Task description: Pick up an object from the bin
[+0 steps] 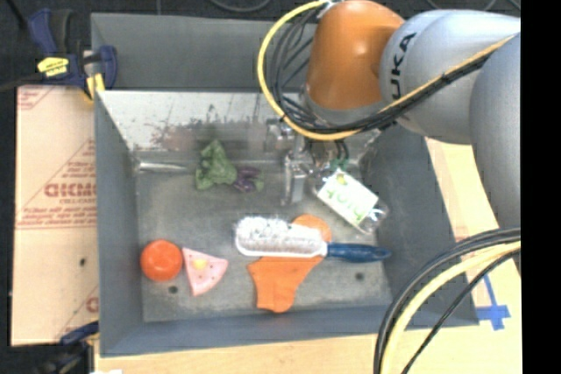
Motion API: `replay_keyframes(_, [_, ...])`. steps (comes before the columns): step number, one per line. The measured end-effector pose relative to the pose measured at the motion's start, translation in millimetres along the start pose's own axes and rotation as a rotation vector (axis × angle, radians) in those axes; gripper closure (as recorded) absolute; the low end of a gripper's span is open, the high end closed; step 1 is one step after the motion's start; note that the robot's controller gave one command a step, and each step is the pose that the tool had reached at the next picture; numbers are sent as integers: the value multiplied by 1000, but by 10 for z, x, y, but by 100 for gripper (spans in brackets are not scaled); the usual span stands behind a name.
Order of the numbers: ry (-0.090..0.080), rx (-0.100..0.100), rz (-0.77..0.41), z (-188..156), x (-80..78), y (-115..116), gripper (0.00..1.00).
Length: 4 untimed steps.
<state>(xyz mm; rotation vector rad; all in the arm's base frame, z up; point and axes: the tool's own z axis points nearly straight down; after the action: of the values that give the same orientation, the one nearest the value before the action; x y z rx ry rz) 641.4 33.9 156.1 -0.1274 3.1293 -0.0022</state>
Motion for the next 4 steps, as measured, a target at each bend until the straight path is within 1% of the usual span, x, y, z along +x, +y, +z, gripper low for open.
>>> replay_keyframes(1, [4, -1, -139, 438, 24, 118, 0])
replay_keyframes(2, [1, 0, -318, 550, 37, 201, 0])
replay_keyframes(3, [-1, 0, -140, 583, 42, 313, 0])
replay_keyframes(4, [1, -2, 41, 383, 75, 369, 0])
